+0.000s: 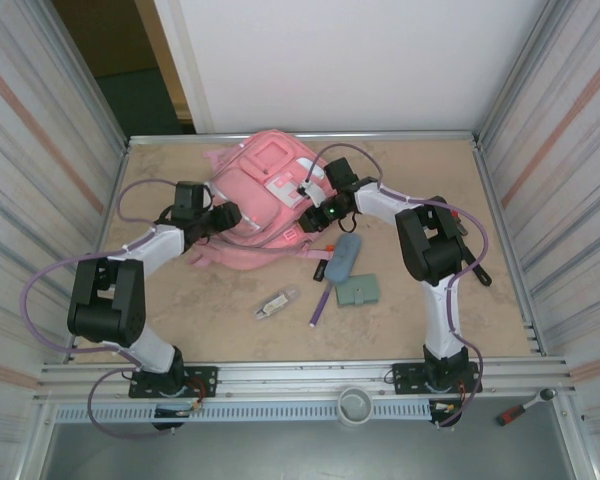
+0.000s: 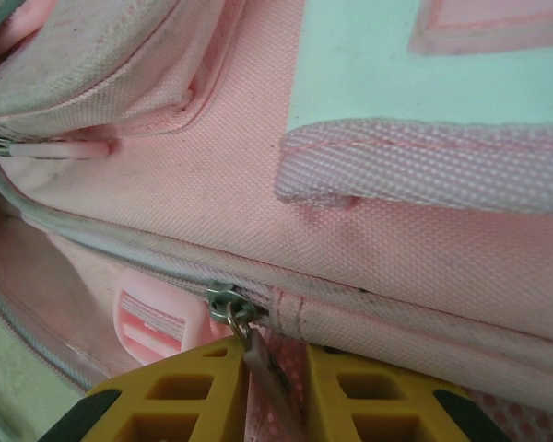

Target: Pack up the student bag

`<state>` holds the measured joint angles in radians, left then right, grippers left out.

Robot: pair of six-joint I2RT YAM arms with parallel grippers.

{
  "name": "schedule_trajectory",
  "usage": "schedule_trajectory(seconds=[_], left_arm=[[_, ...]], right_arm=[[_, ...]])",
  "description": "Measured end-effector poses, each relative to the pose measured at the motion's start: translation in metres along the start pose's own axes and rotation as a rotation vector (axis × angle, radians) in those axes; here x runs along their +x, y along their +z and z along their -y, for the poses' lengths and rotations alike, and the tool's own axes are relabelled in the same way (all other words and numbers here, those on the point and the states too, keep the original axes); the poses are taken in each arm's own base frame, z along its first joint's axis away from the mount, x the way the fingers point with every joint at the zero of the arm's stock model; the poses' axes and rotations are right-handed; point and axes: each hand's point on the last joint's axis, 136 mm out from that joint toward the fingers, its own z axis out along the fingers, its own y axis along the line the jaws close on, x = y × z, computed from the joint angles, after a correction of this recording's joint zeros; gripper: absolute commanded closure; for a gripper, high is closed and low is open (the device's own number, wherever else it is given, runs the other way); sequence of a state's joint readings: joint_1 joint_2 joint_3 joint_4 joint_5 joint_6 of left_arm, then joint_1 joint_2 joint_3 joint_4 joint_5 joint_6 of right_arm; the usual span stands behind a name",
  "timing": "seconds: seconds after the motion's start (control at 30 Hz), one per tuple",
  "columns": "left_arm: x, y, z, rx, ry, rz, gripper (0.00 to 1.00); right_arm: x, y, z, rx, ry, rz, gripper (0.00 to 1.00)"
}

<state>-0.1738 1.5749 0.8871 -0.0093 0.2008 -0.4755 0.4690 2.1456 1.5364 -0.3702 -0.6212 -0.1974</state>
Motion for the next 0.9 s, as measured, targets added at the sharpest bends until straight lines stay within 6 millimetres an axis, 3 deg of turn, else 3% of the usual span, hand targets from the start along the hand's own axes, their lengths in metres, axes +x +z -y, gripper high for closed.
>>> schedule_trajectory(seconds=[0.37, 0.5, 0.67, 0.73, 0.8, 0.9], left_arm=[[-0.001, 0.000, 0.001, 0.003, 0.001, 0.006, 0.36], [-0.009, -0.009, 0.000, -0.005, 0.006, 0.039, 0.35], [-0.028, -0.020, 0.000, -0.004, 0.033, 0.089, 0.47], [-0.030, -0.017, 0.014, 0.026, 0.078, 0.079, 0.51], [-0.025, -0.008, 0.042, 0.077, 0.153, 0.049, 0.57], [0.000, 0.016, 0.078, 0.154, 0.232, -0.019, 0.68]], right_arm=[[0.003, 0.001, 0.000, -0.008, -0.007, 0.013, 0.99], [0.004, -0.008, 0.001, 0.031, -0.015, 0.019, 1.00], [0.003, -0.024, 0.020, 0.138, -0.016, 0.005, 1.00], [0.004, -0.030, 0.030, 0.180, -0.011, -0.012, 1.00], [0.000, -0.038, 0.038, 0.227, -0.021, -0.026, 1.00], [-0.004, -0.048, 0.048, 0.299, -0.051, -0.054, 1.00]])
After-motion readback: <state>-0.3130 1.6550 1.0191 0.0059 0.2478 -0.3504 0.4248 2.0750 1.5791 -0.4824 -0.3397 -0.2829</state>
